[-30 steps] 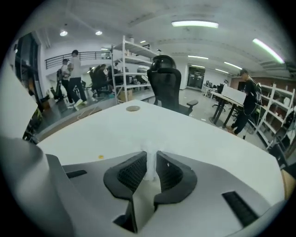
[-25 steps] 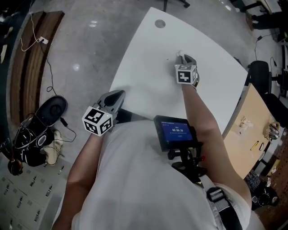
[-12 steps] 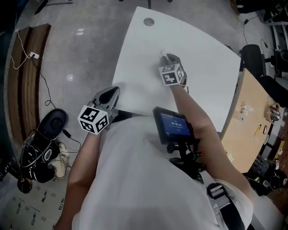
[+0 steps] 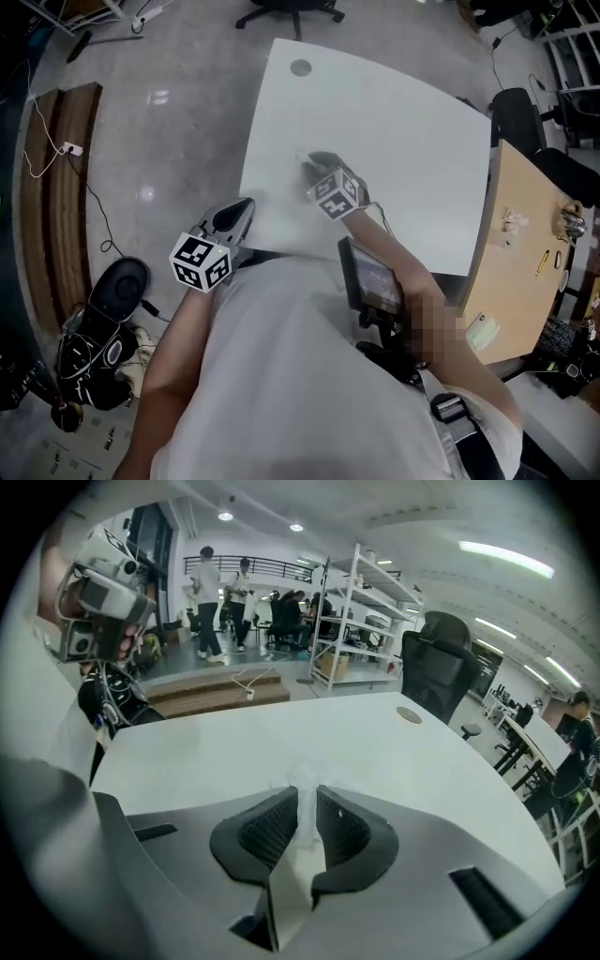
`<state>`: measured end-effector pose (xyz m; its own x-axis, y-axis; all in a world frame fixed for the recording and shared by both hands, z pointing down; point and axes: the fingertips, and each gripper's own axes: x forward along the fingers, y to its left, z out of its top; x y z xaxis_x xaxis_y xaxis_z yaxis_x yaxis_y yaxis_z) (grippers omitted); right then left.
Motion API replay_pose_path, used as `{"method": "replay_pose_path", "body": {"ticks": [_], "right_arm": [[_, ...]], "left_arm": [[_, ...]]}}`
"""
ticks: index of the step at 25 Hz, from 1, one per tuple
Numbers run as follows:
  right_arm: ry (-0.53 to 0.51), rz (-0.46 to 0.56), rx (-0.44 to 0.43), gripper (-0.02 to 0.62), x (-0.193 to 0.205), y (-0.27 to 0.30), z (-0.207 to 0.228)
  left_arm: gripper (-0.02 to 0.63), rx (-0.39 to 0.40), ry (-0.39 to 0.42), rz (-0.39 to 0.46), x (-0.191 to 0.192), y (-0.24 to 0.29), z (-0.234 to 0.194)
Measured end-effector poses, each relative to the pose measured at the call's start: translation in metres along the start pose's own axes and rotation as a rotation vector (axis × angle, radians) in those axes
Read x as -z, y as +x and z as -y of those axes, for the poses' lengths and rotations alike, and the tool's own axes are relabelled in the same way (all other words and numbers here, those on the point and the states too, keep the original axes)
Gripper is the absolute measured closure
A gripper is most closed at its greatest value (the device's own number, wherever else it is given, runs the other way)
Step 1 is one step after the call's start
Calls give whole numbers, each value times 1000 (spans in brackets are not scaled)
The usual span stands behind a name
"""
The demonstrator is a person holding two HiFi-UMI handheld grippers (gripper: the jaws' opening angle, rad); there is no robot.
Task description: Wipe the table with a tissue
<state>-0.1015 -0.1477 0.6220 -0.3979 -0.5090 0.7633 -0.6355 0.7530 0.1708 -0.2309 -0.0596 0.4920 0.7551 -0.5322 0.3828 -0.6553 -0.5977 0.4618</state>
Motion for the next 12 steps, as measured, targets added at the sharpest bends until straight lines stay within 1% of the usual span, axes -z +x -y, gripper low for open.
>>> {"method": "replay_pose_path", "body": {"ticks": [3,6,7,8,9,11,12], "right_arm": [[15,-4,-104,534,2,-4,-23],[70,-23,-286,534,9,-14,-47],[100,-12,-334,534,7,-21,-51],[149,18,-356,534,4,-29,-52],[214,60,-355,534,0,-37,-48],[337,134,-326,534,-4,-56,-40],[377,160,-311,534,-3,-66,-36]], "left_arm": [[600,25,6,-5,-1,2,2],[600,64,14,-11,-2,8,8],[600,78,19,-12,-3,10,9],[600,90,24,-13,-4,12,10],[600,101,28,-14,-5,13,10],[600,118,33,-19,-4,15,9],[600,126,34,-24,-2,16,9]]}}
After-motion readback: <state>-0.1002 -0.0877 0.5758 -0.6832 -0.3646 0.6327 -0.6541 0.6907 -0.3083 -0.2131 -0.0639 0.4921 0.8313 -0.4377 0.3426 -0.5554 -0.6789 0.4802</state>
